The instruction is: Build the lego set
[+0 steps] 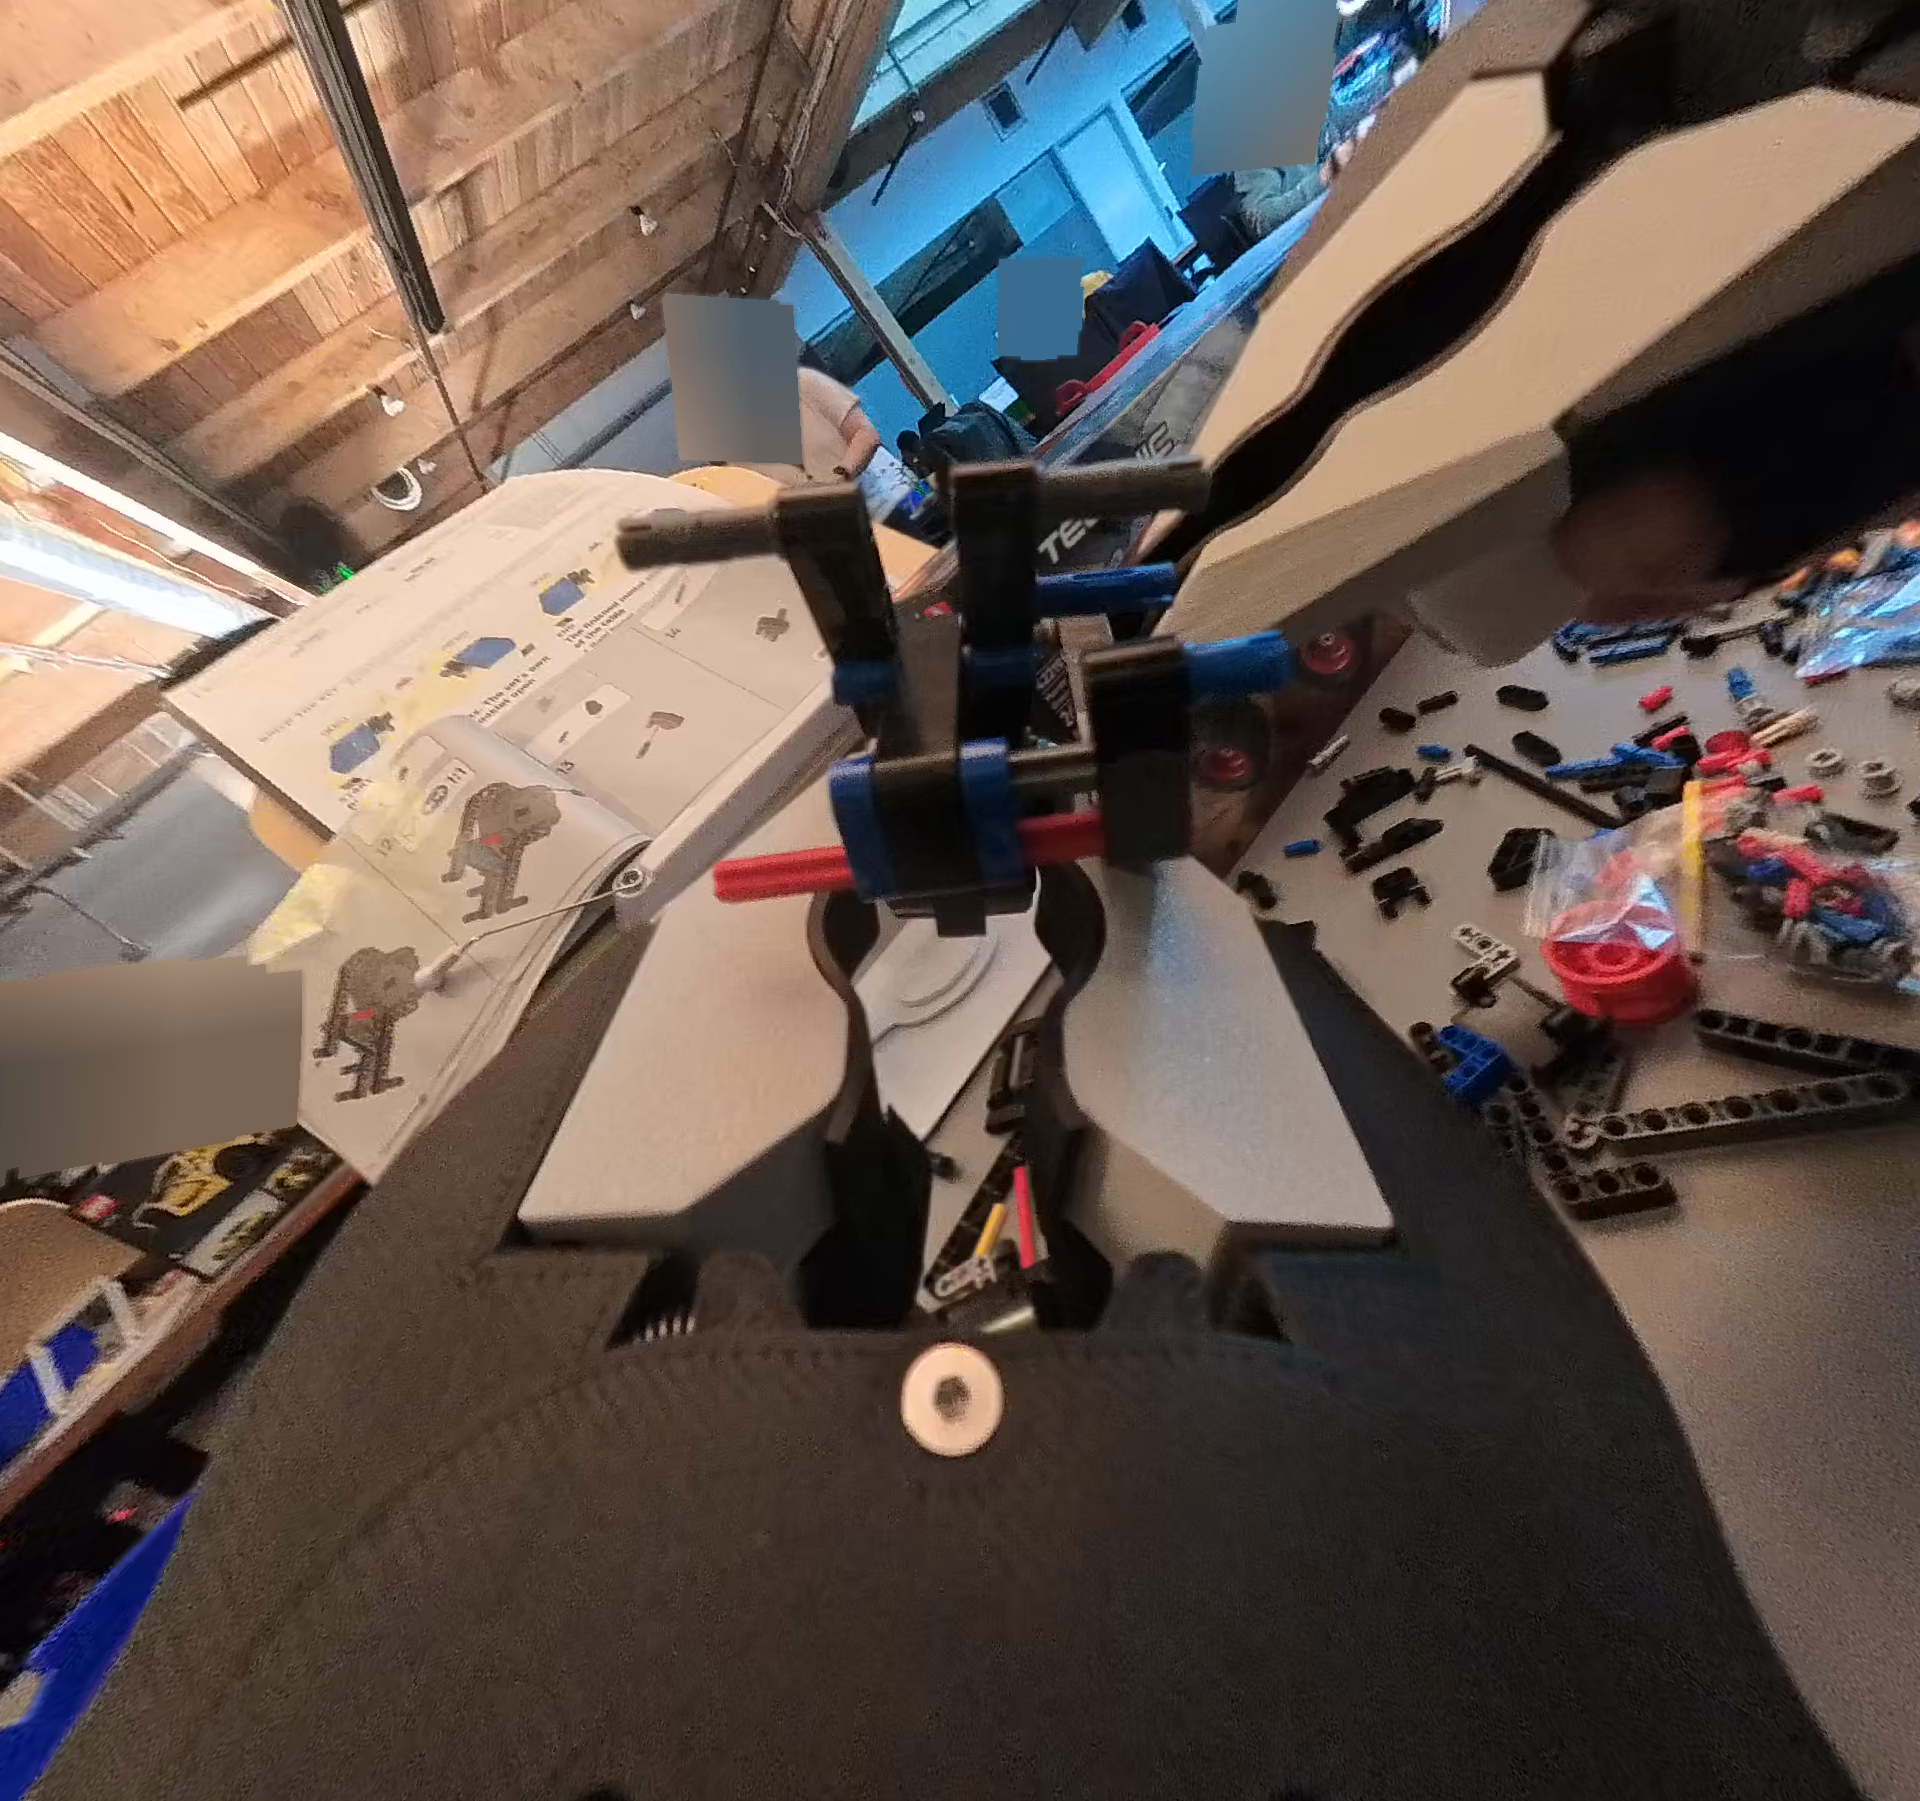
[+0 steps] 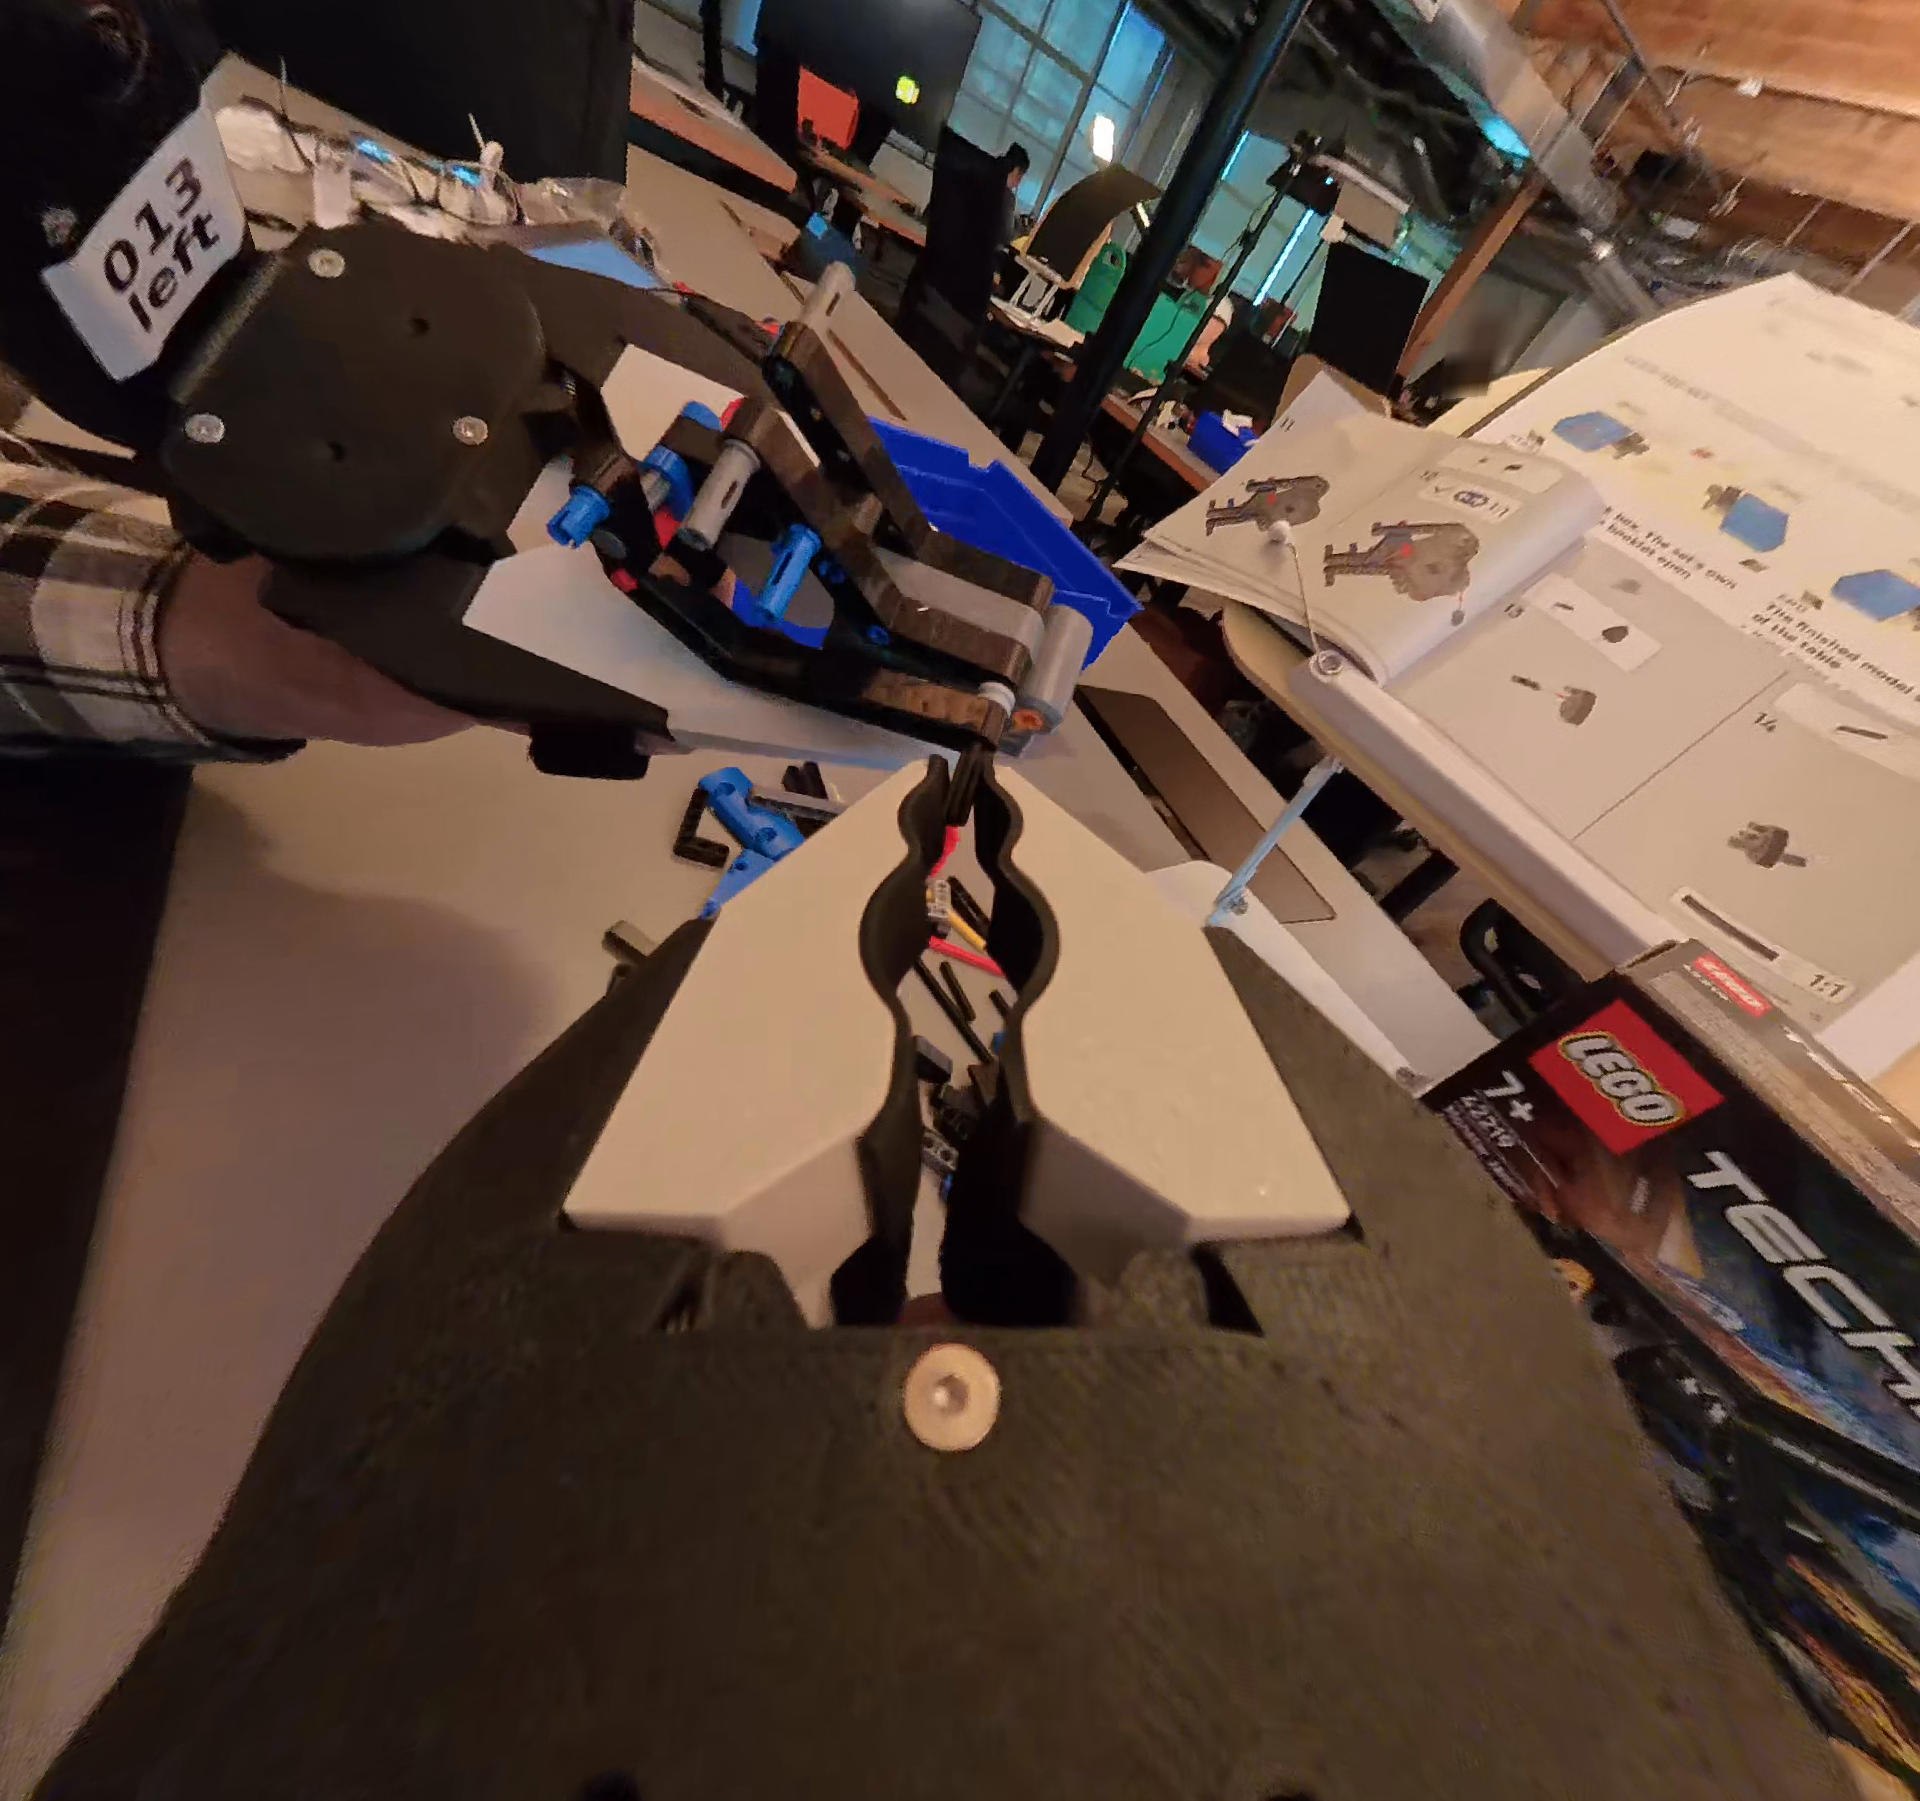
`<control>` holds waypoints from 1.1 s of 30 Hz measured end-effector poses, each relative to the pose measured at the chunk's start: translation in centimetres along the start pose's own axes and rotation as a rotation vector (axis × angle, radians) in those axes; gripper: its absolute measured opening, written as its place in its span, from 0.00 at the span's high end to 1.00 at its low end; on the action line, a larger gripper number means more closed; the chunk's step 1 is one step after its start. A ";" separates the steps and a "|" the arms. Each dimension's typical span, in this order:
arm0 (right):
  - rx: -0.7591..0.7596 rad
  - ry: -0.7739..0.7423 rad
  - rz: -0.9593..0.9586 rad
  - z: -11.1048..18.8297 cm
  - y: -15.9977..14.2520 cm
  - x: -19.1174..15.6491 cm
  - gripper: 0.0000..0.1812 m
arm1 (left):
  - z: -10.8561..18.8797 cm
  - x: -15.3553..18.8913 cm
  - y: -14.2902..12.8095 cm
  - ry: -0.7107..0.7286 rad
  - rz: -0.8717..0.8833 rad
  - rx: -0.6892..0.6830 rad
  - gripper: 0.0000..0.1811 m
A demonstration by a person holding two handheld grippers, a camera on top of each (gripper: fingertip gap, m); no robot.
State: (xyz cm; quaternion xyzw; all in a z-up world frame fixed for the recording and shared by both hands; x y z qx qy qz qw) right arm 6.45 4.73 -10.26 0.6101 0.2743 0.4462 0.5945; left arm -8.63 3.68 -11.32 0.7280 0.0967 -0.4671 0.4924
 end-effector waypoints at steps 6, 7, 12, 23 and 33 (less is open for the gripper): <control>-0.031 -0.002 0.077 0.1 0.0 -0.4 0.99 | 0.1 -0.1 -0.2 -0.040 -0.012 0.020 0.87; -0.037 0.002 0.095 0.1 0.0 -0.4 0.98 | 0.1 -0.1 -0.2 -0.045 -0.018 0.015 0.87; -0.067 0.026 0.164 0.4 -0.1 -0.5 0.98 | 0.2 0.1 -0.1 -0.073 -0.052 0.012 0.87; -0.061 0.047 0.159 0.5 -0.1 -0.3 0.98 | 0.2 0.2 0.4 -0.103 0.000 0.023 0.87; -0.101 0.033 0.142 0.4 0.0 -0.3 0.98 | -0.1 0.6 0.5 -0.073 -0.117 -0.029 0.86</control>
Point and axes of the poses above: each gripper's, where its closed fingertips meet, z back along the fingers, y out of its top, x = y × z across the jaws, the point moved 9 cm from there along z, back along the fingers, and after that the axes turned 13 degrees about -z, right-handed, at the moved point
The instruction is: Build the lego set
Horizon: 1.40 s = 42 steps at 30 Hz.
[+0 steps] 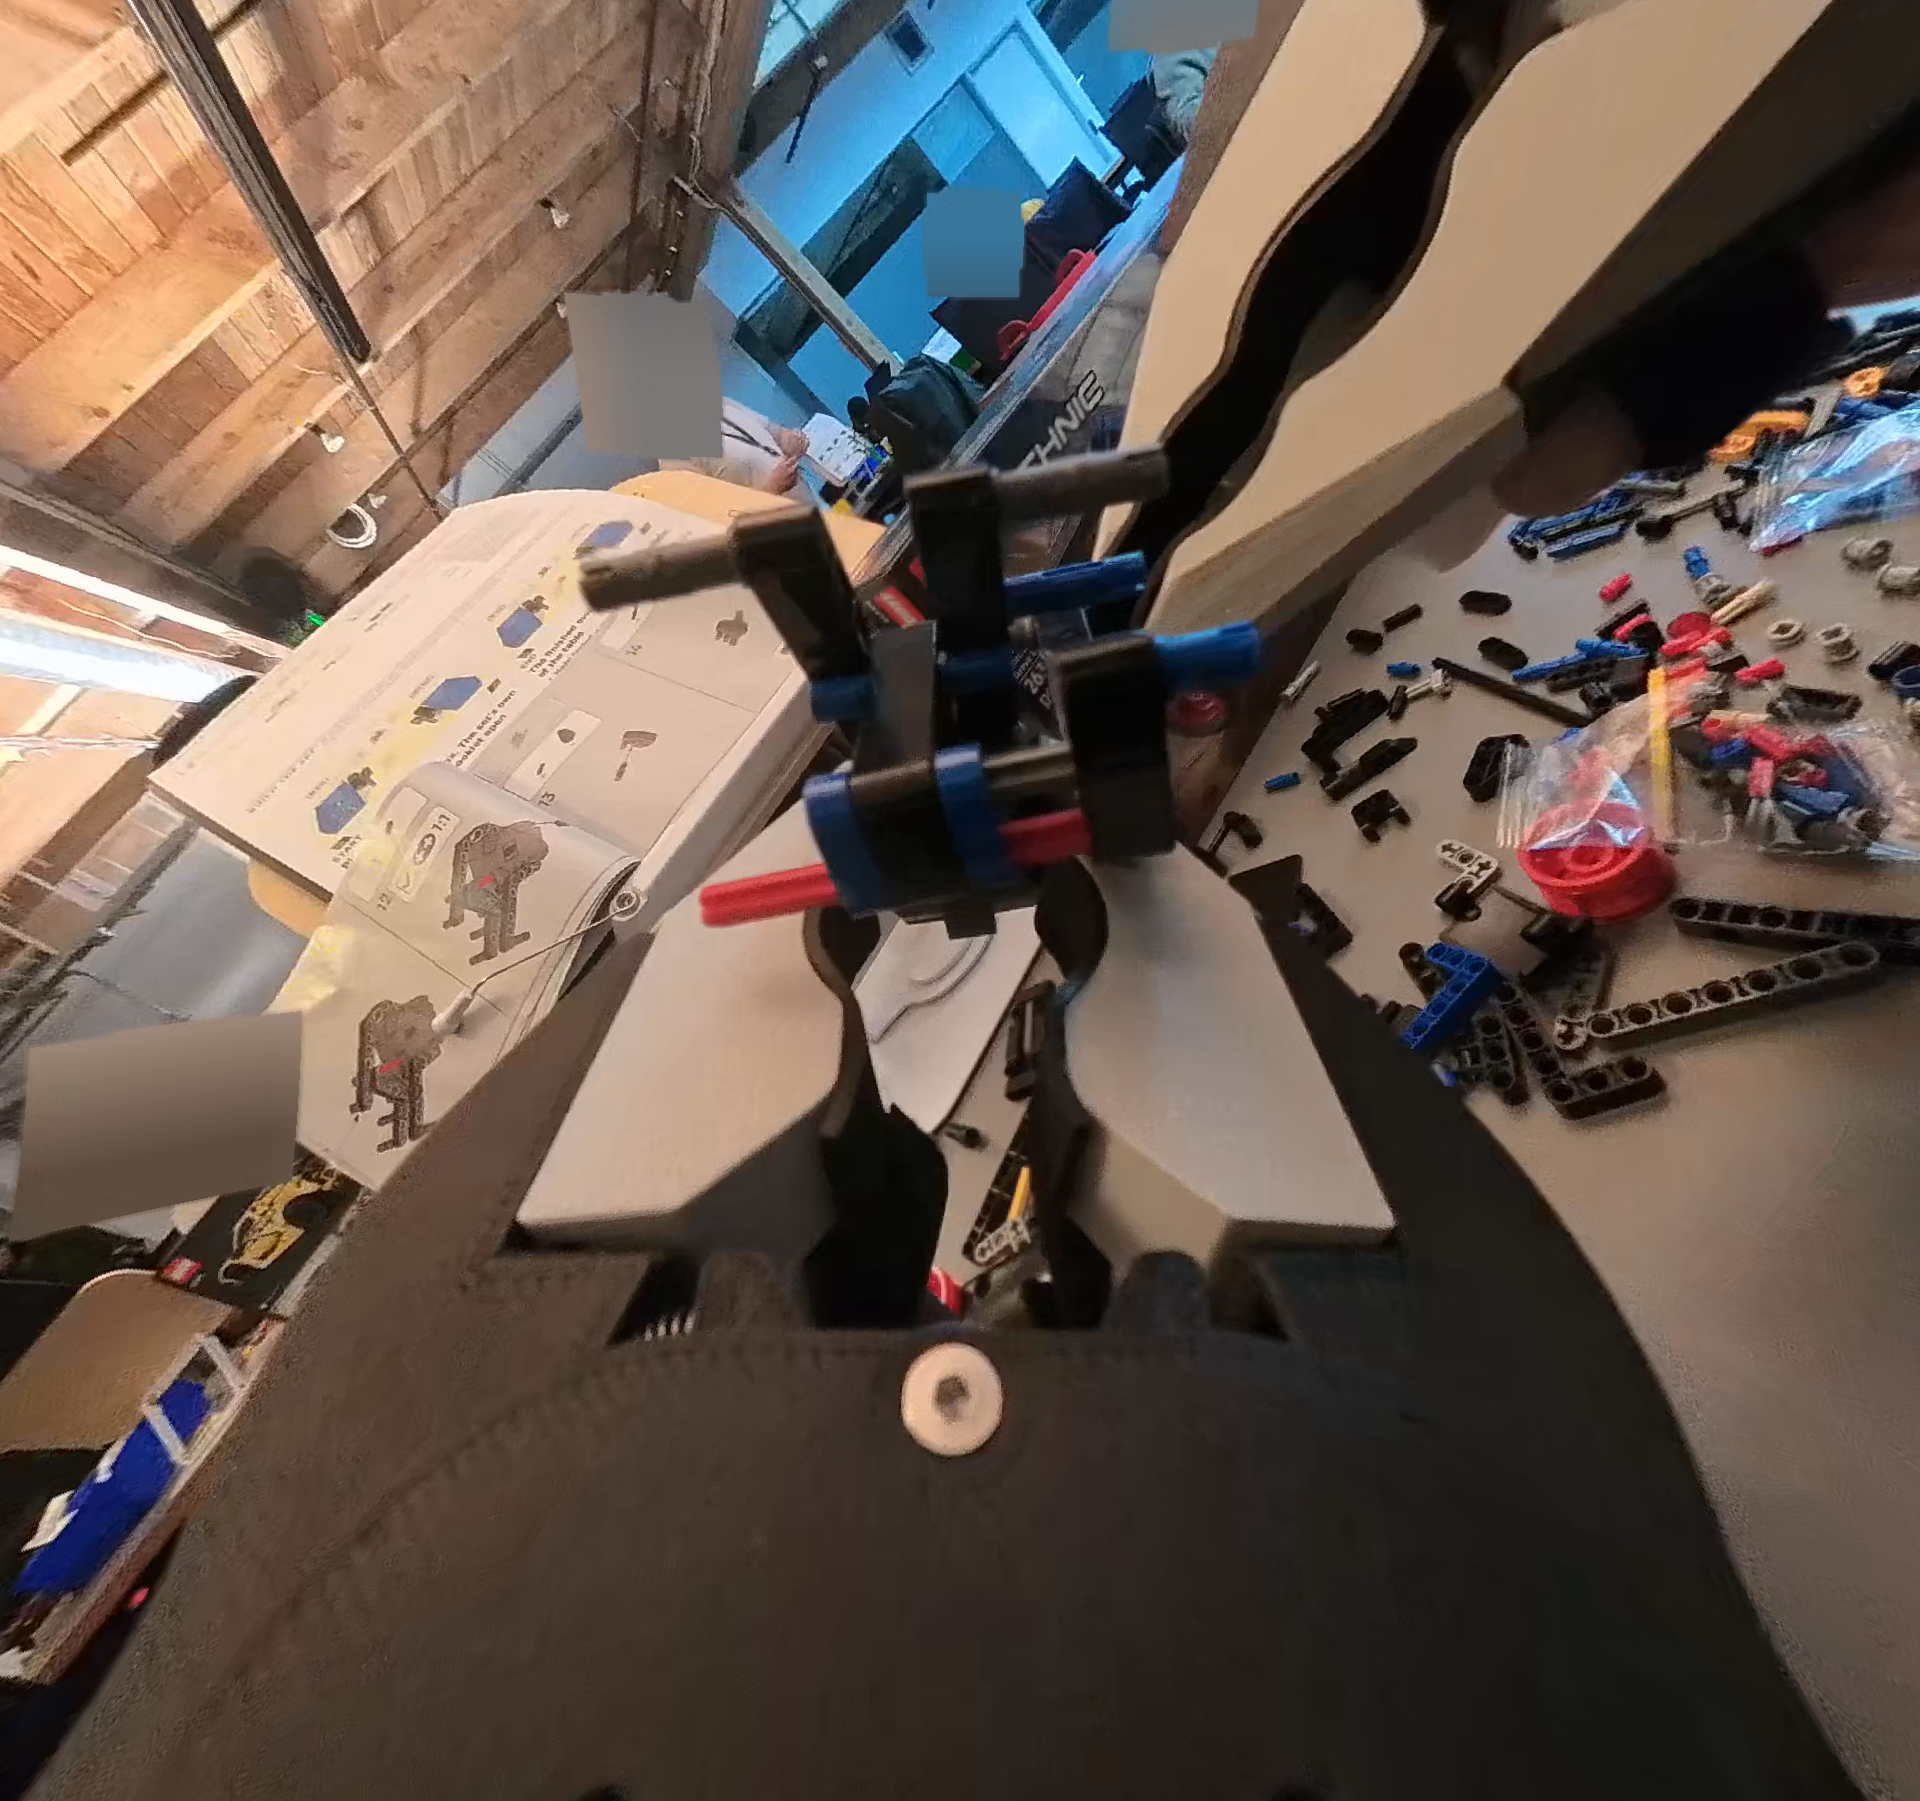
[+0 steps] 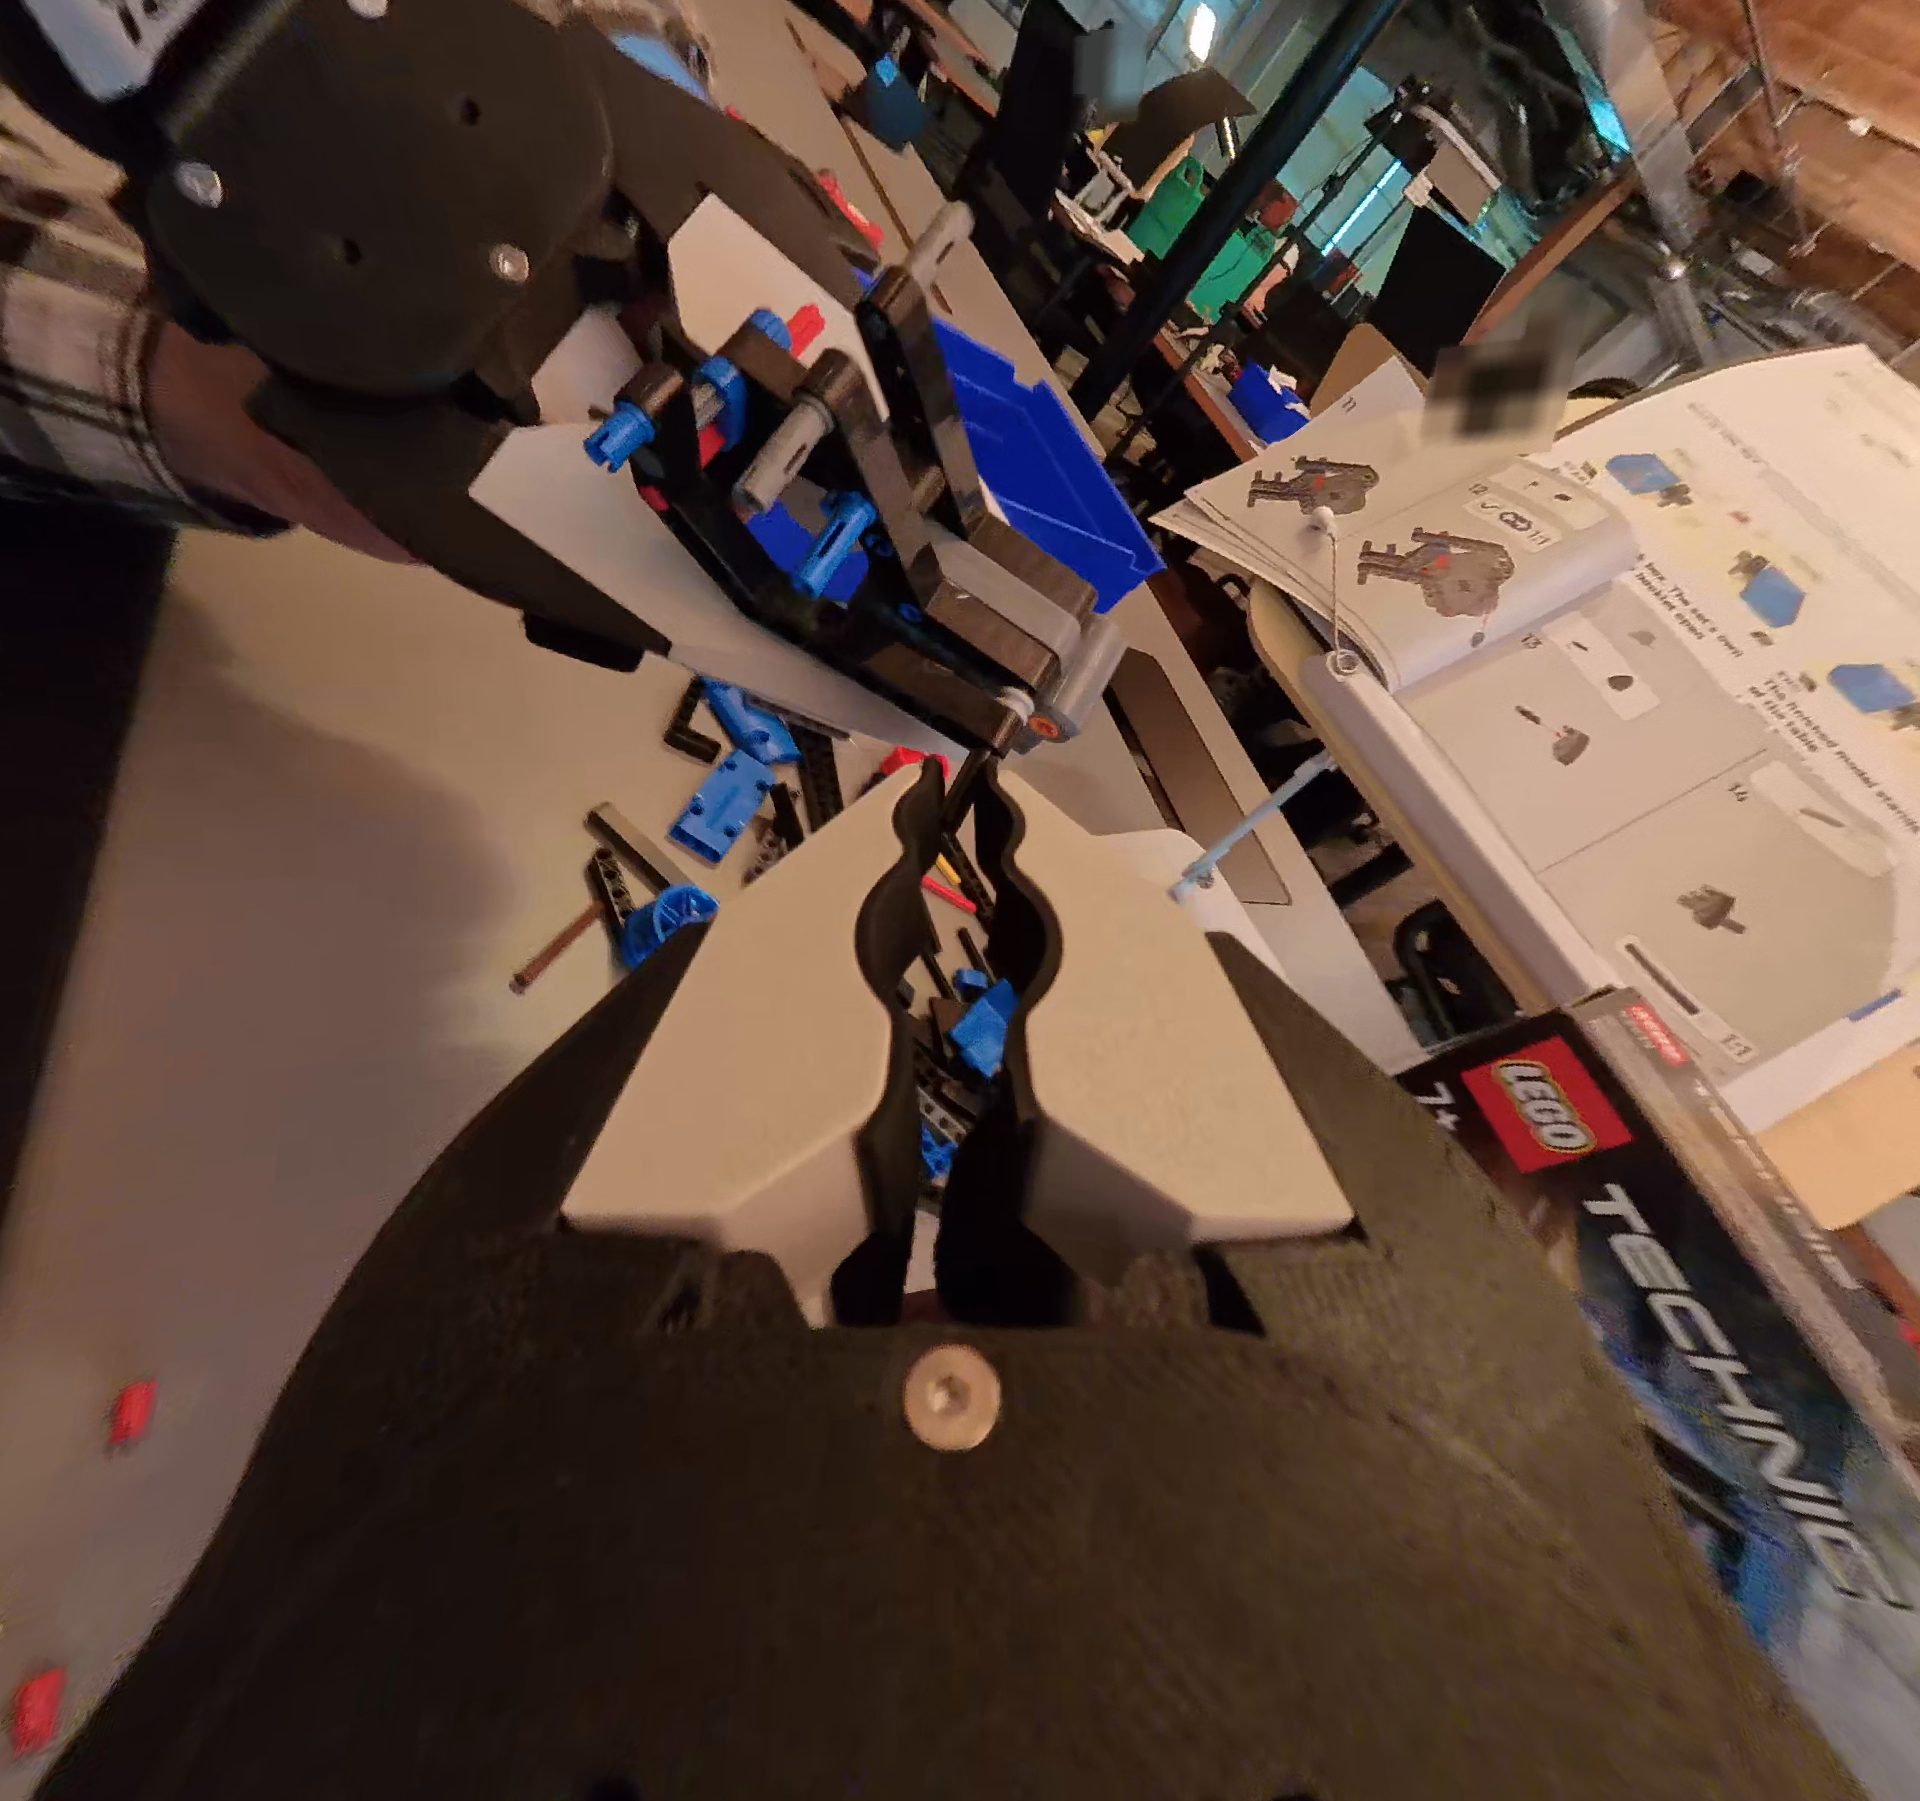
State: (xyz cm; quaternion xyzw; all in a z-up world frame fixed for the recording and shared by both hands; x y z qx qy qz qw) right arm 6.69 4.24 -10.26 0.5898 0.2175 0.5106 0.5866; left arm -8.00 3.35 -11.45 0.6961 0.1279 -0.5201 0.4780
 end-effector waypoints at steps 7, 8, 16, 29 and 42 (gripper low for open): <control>-0.059 0.010 0.061 -0.1 -0.4 0.1 0.99 | -0.3 0.6 0.0 -0.020 -0.040 -0.021 0.86; -0.053 0.028 0.055 0.0 -0.4 0.2 0.99 | -0.3 0.7 0.1 -0.028 -0.027 -0.015 0.86; -0.025 0.022 -0.058 -0.8 -0.7 0.5 0.97 | -0.7 0.2 -0.7 -0.052 0.116 -0.002 0.87; 0.016 0.025 -0.122 -0.5 -0.8 0.9 0.97 | -1.4 -0.1 -0.9 -0.068 0.330 0.065 0.87; 0.048 0.040 -0.212 -1.1 -1.1 1.1 0.99 | -1.8 0.6 -1.7 -0.178 0.481 0.105 0.74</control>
Point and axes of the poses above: each gripper's, where its closed fingertips meet, z back along the fingers, y out of its top, x = y × z across the jaws, the point moved 9 cm from there along z, back along the fingers, and after that the axes turned 13 degrees about -z, right-handed, at the moved point
